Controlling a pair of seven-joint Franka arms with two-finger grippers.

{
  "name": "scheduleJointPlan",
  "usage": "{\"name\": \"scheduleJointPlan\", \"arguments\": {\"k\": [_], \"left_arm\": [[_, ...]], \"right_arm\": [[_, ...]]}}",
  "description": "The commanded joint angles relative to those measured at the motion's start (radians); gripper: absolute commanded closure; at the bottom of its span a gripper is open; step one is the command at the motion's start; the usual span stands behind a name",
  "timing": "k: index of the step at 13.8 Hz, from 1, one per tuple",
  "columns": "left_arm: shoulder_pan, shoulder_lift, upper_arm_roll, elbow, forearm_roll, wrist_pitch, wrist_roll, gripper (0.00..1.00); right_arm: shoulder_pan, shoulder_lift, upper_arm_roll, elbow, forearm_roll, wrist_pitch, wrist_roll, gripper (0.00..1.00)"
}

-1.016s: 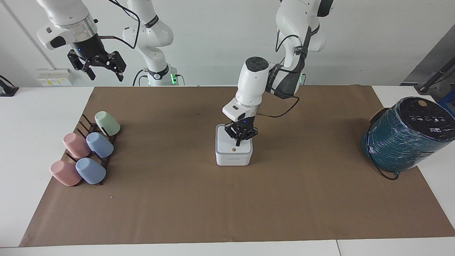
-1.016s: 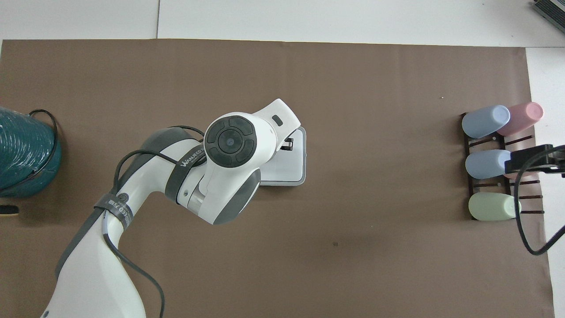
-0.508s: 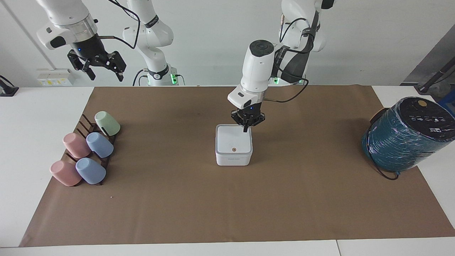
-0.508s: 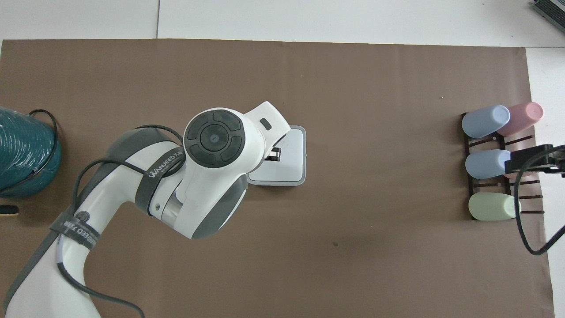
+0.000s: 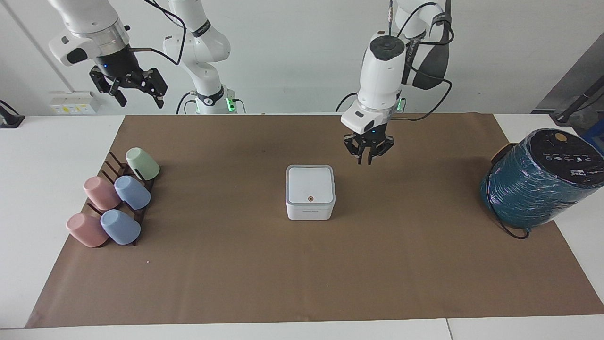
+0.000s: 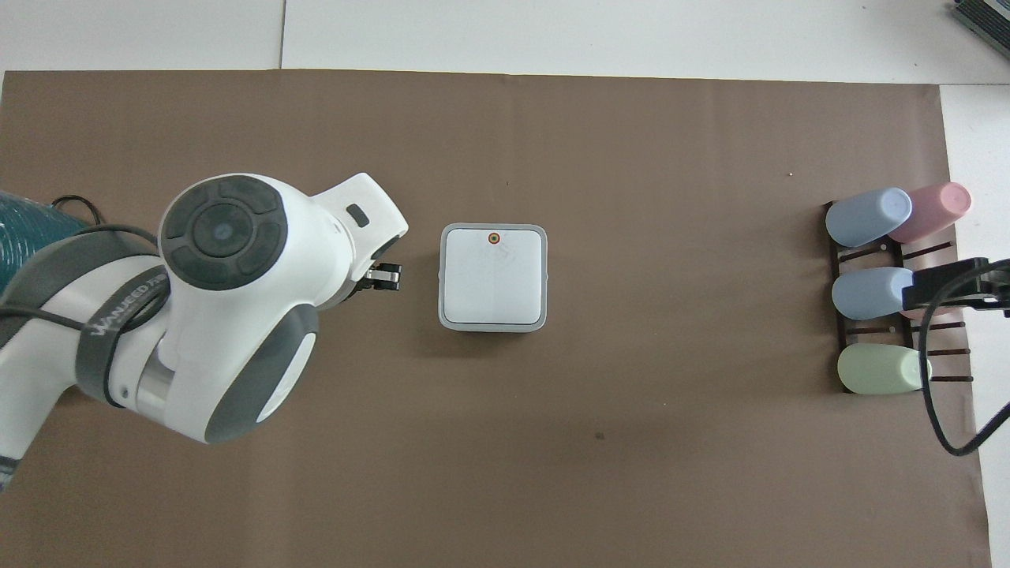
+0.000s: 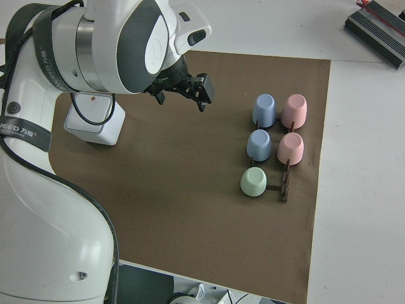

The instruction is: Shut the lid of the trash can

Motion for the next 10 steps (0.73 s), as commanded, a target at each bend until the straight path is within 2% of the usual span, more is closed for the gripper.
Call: {"name": "scheduleJointPlan", "arguments": {"k": [1, 4, 6, 10], "left_arm": [[0.109, -0.110, -0.010, -0.098, 0.019, -0.009, 0.032, 0.00], [0.207, -0.129, -0.007, -0.089, 0.019, -0.015, 0.067, 0.00], [0.259, -0.131, -0.007, -0.068, 0.019, -0.023, 0.162, 0.00], [0.361, -0.112, -0.007, 0.050, 0.010, -0.113, 0.324, 0.00]], "right_arm": [[-0.001, -0.009, -0.003, -0.001, 0.015, -0.016, -0.019, 0.00], [-0.001, -0.009, -0.003, -0.001, 0.015, -0.016, -0.019, 0.00], [-0.001, -0.009, -0.003, -0.001, 0.015, -0.016, -0.019, 0.00], [-0.001, -0.009, -0.003, -0.001, 0.015, -0.016, -0.019, 0.00]]}}
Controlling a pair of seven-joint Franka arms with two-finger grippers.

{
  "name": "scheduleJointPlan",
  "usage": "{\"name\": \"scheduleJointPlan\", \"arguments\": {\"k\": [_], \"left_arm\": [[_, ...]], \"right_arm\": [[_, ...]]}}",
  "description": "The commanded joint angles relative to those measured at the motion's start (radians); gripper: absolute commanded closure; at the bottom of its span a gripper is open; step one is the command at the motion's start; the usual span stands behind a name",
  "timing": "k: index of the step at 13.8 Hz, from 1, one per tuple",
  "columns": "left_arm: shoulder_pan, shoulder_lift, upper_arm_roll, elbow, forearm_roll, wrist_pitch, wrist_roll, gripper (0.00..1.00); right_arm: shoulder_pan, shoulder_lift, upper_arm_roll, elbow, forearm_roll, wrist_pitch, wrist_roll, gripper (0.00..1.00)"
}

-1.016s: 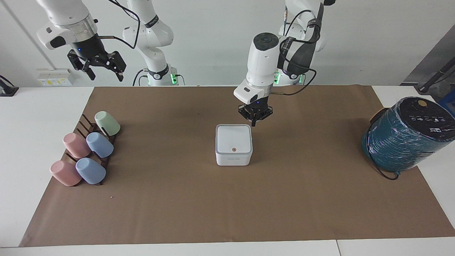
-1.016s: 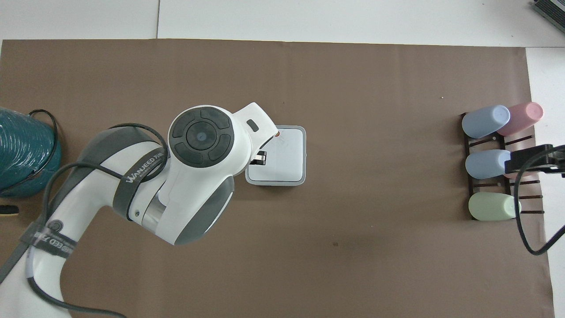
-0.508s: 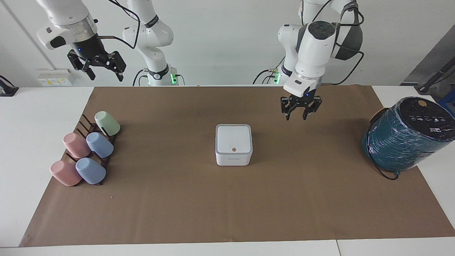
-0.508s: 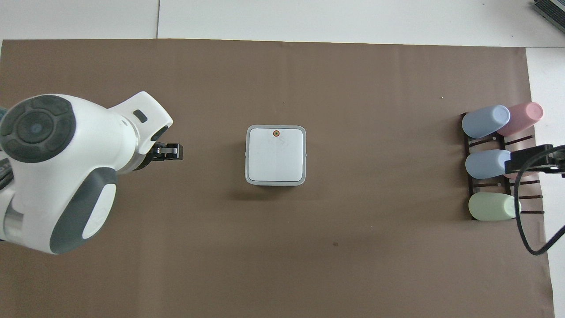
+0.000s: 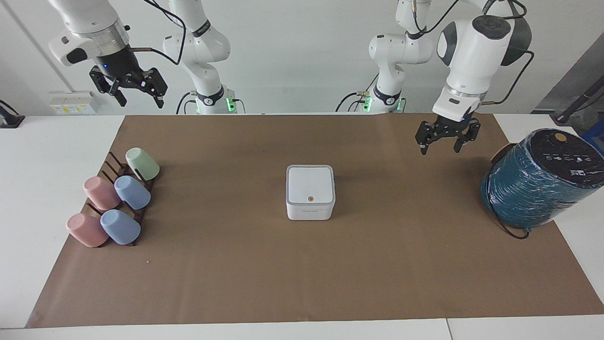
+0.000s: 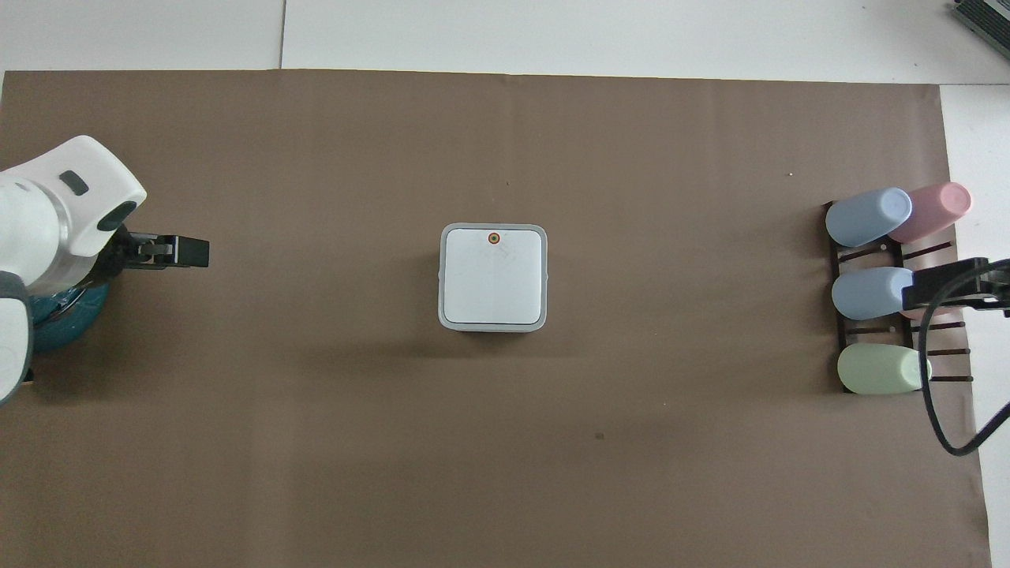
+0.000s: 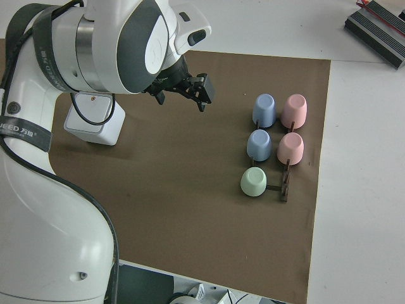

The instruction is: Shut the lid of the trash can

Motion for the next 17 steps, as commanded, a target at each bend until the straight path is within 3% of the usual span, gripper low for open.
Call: {"name": "scheduleJointPlan", "arguments": {"k": [1, 7, 9, 12, 17], "left_arm": [[0.054, 0.009, -0.010, 0.101, 0.003, -0.099, 0.082, 0.00], [0.083, 0.130, -0.006, 0.405, -0.049, -0.351, 0.095, 0.00], [0.083, 0.110, -0.001, 0.407, -0.048, -0.386, 0.121, 0.00], [0.093, 0.037, 0.007, 0.326, -0.051, -0.425, 0.146, 0.00], [0.119, 0.017, 0.013, 0.278, -0.089, -0.388, 0.142, 0.00]], "right_arm": [[-0.001, -0.009, -0.003, -0.001, 0.015, -0.016, -0.019, 0.00], [-0.001, -0.009, -0.003, -0.001, 0.015, -0.016, -0.019, 0.00], [-0.001, -0.009, -0.003, -0.001, 0.015, -0.016, -0.019, 0.00], [-0.001, -0.009, -0.003, -0.001, 0.015, -0.016, -0.019, 0.00], [-0.001, -0.009, -0.003, -0.001, 0.015, -0.016, -0.019, 0.00]]}}
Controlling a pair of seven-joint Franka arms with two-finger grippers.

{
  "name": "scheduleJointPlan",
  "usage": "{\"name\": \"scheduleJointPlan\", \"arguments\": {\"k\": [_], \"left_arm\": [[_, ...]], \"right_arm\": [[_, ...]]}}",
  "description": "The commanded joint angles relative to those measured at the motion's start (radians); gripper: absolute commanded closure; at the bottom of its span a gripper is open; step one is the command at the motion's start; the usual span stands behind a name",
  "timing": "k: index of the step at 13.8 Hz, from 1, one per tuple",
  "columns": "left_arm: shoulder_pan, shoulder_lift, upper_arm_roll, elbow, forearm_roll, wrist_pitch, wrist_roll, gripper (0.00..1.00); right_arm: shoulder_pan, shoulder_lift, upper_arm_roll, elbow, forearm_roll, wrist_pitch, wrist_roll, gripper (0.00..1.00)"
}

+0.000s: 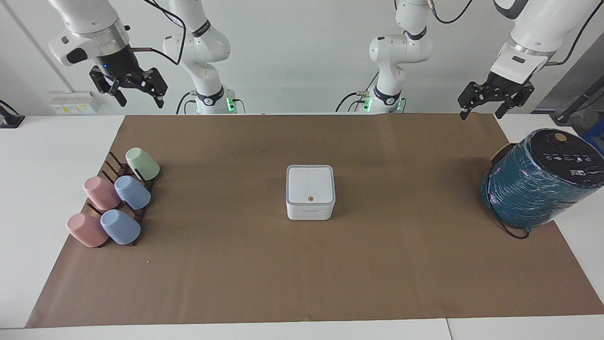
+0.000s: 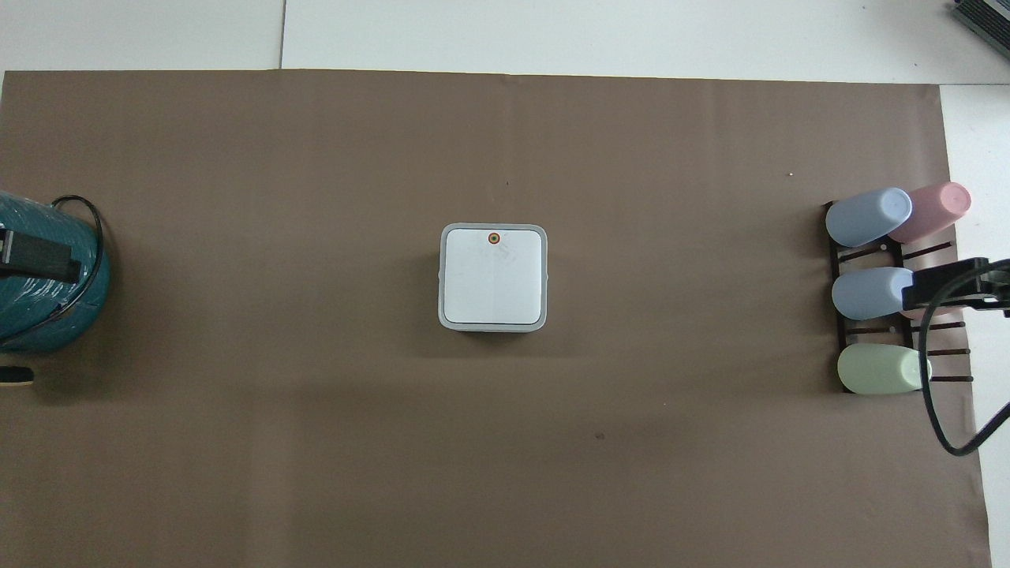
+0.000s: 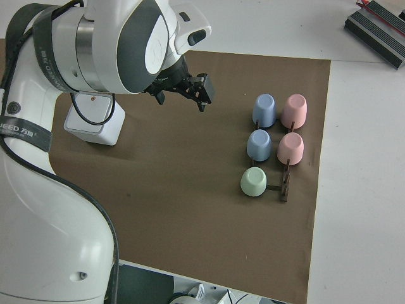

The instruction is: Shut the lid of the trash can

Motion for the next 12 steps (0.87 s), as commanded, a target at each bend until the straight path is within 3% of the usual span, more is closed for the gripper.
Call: {"name": "scheduleJointPlan", "arguments": {"k": [1, 12], "left_arm": [[0.014, -0.030, -0.004, -0.039, -0.019, 0.025, 0.019, 0.00], [0.012, -0.032, -0.004, -0.043, -0.019, 0.022, 0.015, 0.00]], "right_arm": [[-0.001, -0.009, -0.003, -0.001, 0.015, -0.016, -0.019, 0.00], [-0.001, -0.009, -0.003, -0.001, 0.015, -0.016, -0.019, 0.00]]}}
